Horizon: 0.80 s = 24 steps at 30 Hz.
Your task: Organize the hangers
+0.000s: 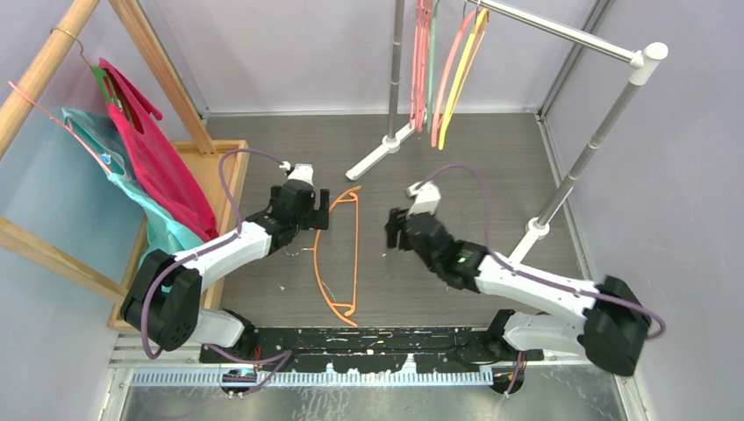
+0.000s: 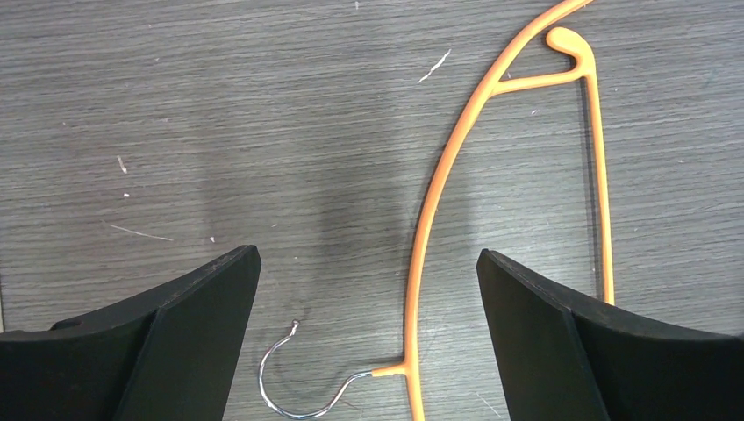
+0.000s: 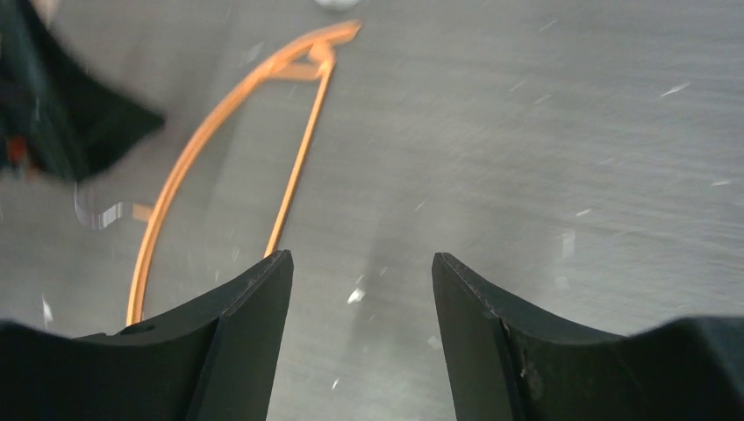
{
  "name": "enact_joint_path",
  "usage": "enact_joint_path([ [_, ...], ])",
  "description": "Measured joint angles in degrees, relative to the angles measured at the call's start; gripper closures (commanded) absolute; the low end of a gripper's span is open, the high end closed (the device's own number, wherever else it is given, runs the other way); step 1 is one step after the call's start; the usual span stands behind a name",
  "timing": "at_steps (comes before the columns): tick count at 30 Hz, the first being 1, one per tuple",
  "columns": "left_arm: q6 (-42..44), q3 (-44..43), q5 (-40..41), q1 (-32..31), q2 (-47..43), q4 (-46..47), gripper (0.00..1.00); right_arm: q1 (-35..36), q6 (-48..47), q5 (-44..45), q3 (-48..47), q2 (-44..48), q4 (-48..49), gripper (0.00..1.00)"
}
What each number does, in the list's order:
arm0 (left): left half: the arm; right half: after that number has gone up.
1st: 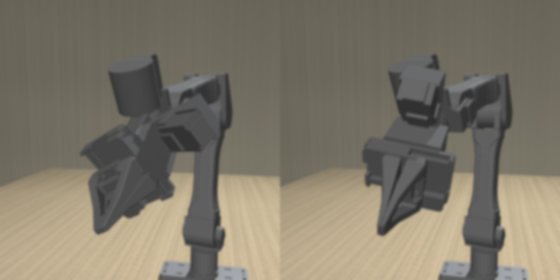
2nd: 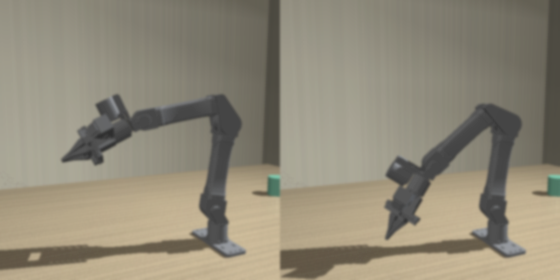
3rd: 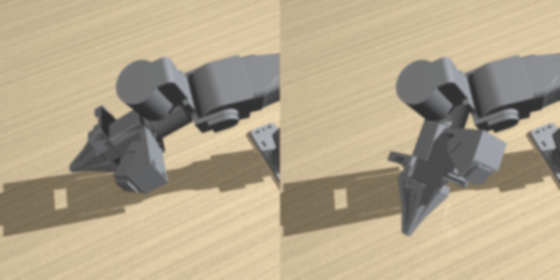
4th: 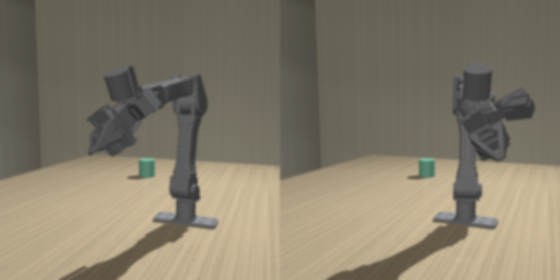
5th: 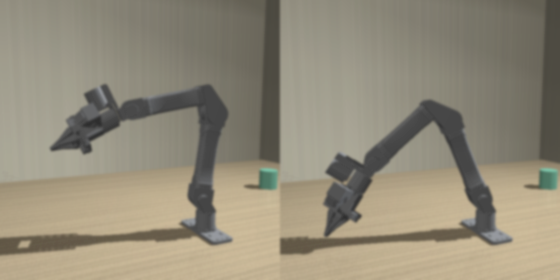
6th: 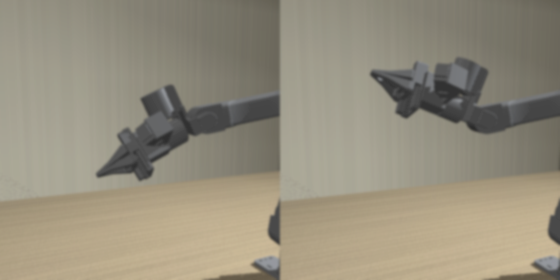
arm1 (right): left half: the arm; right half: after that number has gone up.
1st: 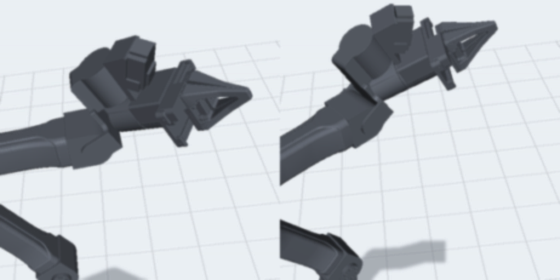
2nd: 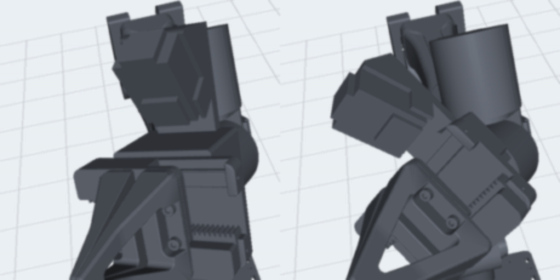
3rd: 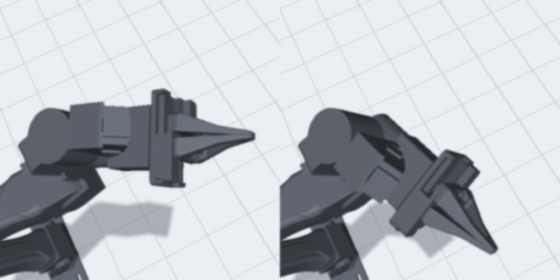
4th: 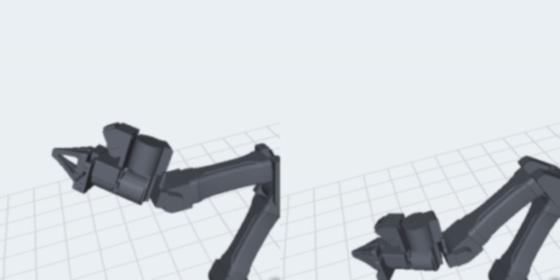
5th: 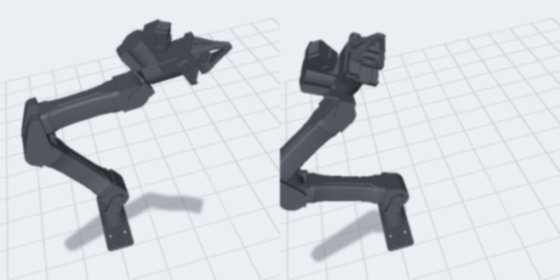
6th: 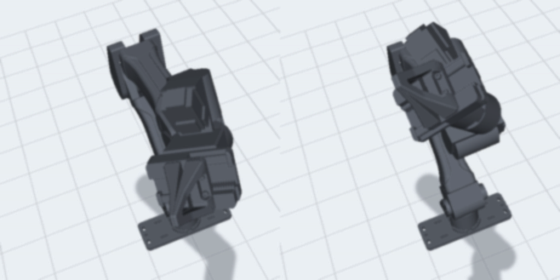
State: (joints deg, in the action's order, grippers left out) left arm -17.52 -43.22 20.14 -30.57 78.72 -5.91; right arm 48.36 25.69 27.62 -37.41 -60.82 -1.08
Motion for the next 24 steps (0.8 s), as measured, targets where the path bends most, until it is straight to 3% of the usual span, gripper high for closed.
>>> enact_joint_path([
  [6, -0.17, -0.52, -1.97, 2.47, 0.00, -0.79, 0.02, 14.62, -0.26, 1.70, -4.79, -15.76, -0.72, 0.35],
  [15, -4.13, -5.68, -6.29, 15.39, -0.02, -3.10, 0.02, 19.63, -3.10, 1.11, -15.47, -26.80, -0.11, 0.37],
  [24, -4.66, -6.19, -7.48, 18.23, 0.00, -6.36, 0.02, 24.09, -3.58, -3.45, -27.63, -41.46, 0.66, 0.45],
])
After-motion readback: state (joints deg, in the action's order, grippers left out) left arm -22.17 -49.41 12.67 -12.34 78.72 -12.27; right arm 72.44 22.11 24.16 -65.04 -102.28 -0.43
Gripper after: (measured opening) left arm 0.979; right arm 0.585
